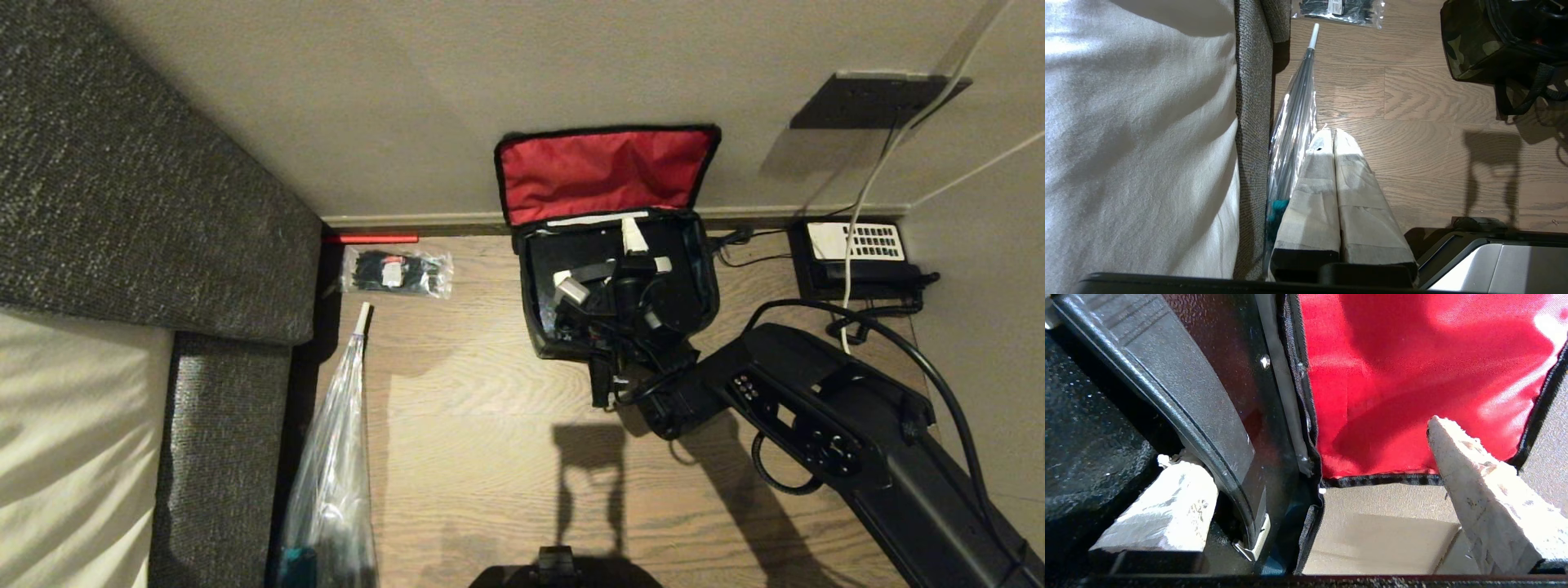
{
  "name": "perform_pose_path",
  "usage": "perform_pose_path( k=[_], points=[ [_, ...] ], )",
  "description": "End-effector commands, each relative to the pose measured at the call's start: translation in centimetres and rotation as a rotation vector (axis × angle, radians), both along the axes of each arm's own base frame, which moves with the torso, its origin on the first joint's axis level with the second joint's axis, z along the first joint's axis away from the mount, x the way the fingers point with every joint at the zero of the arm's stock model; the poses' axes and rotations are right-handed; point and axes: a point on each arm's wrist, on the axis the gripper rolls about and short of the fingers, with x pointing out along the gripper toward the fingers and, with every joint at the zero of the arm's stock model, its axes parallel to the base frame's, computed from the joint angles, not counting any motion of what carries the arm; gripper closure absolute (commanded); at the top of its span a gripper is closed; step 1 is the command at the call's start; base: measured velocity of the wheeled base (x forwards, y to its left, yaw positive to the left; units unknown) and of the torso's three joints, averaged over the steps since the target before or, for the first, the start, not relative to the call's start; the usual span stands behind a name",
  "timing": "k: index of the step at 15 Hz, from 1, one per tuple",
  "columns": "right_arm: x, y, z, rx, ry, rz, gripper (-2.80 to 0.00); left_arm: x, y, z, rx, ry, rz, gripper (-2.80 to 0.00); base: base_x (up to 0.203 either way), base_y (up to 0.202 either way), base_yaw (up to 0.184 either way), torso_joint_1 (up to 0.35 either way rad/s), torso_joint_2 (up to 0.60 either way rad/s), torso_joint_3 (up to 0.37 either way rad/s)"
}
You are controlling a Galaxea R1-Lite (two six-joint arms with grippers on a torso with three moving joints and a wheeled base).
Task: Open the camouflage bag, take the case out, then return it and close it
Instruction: Grip the handle
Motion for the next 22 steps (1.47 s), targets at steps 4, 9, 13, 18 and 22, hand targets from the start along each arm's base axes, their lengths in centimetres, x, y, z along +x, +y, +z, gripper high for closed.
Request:
perform_pose_path(
  k=[4,9,13,18,22],
  points=[
    [0.0,1.0,-0.4,0.043,0.015,-0.094,-2.80,0.0,0.0,-0.1,0.000,0.002,0.001,0.00,0.000,0.000,0.000,0.000,0.00,0.000],
    [-0.7,2.5,-0.7,0.096,0.052,-0.202,-2.80,0.0,0.0,-0.1,0.000,0.002,0.001,0.00,0.000,0.000,0.000,0.000,0.00,0.000],
    [-0.5,2.8,-1.7,0.089,0.062,-0.203,-2.80,0.0,0.0,-0.1,0.000,0.000,0.002,0.00,0.000,0.000,0.000,0.000,0.00,0.000],
    [-0.2,3.0,-2.4,0.091,0.057,-0.200,0.00,0.0,0.0,-0.1,-0.002,0.000,0.001,0.00,0.000,0.000,0.000,0.000,0.00,0.000],
    [0.1,3.1,-2.7,0.101,0.044,-0.199,0.00,0.0,0.0,-0.1,-0.002,0.002,0.001,0.00,0.000,0.000,0.000,0.000,0.00,0.000]
  ],
)
